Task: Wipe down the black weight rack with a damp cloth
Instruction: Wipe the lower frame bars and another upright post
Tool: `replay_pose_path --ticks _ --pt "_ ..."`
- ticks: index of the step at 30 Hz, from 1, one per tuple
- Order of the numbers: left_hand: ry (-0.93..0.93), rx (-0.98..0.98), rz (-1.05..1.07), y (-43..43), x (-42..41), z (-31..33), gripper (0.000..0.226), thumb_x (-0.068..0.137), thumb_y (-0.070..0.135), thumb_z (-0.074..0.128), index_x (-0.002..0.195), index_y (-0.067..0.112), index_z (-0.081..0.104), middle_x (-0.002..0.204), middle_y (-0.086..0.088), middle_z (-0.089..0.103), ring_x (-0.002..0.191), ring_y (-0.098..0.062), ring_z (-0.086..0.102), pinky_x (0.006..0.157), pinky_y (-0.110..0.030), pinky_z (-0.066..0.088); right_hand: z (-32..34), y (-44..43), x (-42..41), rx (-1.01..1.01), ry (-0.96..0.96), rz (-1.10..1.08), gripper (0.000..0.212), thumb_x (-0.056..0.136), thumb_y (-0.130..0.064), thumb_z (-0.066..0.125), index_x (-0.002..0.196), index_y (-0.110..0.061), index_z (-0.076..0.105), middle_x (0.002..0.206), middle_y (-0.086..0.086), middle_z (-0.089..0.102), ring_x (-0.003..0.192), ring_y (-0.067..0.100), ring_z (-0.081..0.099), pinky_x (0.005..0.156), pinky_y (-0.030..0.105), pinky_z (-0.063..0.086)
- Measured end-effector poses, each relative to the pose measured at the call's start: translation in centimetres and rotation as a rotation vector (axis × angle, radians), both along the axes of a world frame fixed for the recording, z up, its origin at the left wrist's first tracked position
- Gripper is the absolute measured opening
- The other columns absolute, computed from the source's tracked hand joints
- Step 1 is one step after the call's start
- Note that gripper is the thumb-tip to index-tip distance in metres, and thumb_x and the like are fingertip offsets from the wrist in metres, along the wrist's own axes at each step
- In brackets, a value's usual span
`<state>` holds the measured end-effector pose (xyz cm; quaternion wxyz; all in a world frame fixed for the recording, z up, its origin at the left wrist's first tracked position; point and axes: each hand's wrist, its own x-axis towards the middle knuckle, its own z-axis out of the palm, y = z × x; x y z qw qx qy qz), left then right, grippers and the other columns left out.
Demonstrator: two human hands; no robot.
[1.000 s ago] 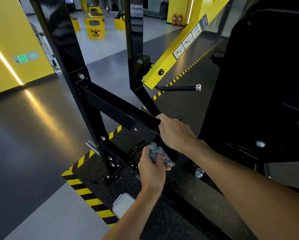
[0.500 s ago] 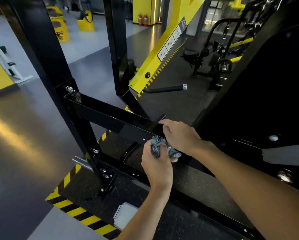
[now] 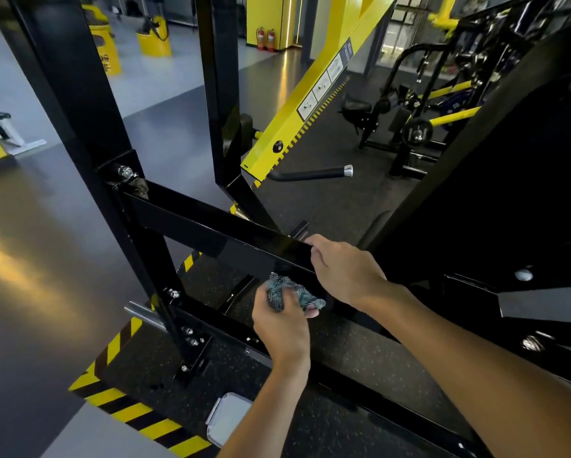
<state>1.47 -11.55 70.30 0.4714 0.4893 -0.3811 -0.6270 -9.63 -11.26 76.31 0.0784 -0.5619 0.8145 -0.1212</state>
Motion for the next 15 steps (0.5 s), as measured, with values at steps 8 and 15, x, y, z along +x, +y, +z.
replay_pose_path --ticks 8,15 --pt "-0.007 -0.025 0.042 -1.1 0.1 0.2 0.01 0.101 0.01 0.055 0.107 0.01 0.063 0.095 -0.015 0.069 0.056 -0.019 0.069 0.061 -0.04 0.062 0.2 -1.4 0.1 -0.029 0.072 0.095 0.033 0.105 -0.022 0.033 0.134 -0.017 0.048 0.12 0.004 0.061 0.104 0.029 0.06 0.082 0.042 0.048" --pt "-0.031 -0.035 0.04 -1.7 0.3 0.1 0.009 0.102 0.011 0.054 0.105 0.011 0.062 0.09 -0.012 0.069 0.05 -0.017 0.067 0.066 -0.051 0.061 -0.2 -2.7 1.2 0.016 0.071 0.07 0.027 0.106 -0.024 0.03 0.128 -0.02 0.045 0.104 0.004 0.068 0.091 0.032 0.065 0.075 0.045 0.05"
